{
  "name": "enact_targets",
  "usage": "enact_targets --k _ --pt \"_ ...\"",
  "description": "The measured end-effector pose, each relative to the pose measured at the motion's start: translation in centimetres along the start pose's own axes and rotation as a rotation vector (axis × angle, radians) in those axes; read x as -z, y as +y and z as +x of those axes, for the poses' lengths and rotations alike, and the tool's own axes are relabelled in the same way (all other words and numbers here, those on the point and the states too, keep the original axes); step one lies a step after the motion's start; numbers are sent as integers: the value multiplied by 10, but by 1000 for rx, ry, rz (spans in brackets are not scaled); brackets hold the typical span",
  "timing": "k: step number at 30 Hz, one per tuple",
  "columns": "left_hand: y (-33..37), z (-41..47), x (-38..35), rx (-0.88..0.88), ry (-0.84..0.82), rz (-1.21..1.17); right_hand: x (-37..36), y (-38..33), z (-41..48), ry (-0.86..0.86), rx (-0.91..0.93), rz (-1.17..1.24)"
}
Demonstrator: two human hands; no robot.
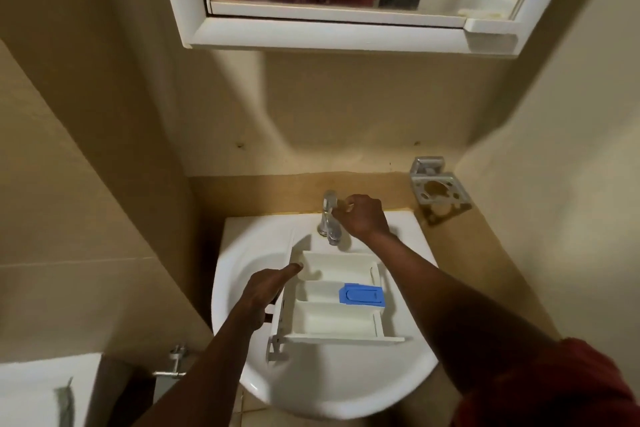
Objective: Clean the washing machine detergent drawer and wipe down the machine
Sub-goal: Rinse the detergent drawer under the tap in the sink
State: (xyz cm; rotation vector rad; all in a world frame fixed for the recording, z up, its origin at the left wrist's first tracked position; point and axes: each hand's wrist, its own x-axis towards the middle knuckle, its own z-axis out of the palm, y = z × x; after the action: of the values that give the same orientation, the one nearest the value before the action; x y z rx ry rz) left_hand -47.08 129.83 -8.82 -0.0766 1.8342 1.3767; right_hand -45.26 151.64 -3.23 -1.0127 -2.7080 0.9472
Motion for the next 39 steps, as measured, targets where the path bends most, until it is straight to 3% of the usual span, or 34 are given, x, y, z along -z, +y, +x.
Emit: enact_targets --k 7,16,39 --pt "-18 19 -10 13 7 -26 -17 5 41 -146 11 -74" --pt "-27 27 -35 118 66 -111 -22 12 51 -170 47 -52" --pt "-30 30 -44 131 79 -151 -11 23 68 -220 98 -144"
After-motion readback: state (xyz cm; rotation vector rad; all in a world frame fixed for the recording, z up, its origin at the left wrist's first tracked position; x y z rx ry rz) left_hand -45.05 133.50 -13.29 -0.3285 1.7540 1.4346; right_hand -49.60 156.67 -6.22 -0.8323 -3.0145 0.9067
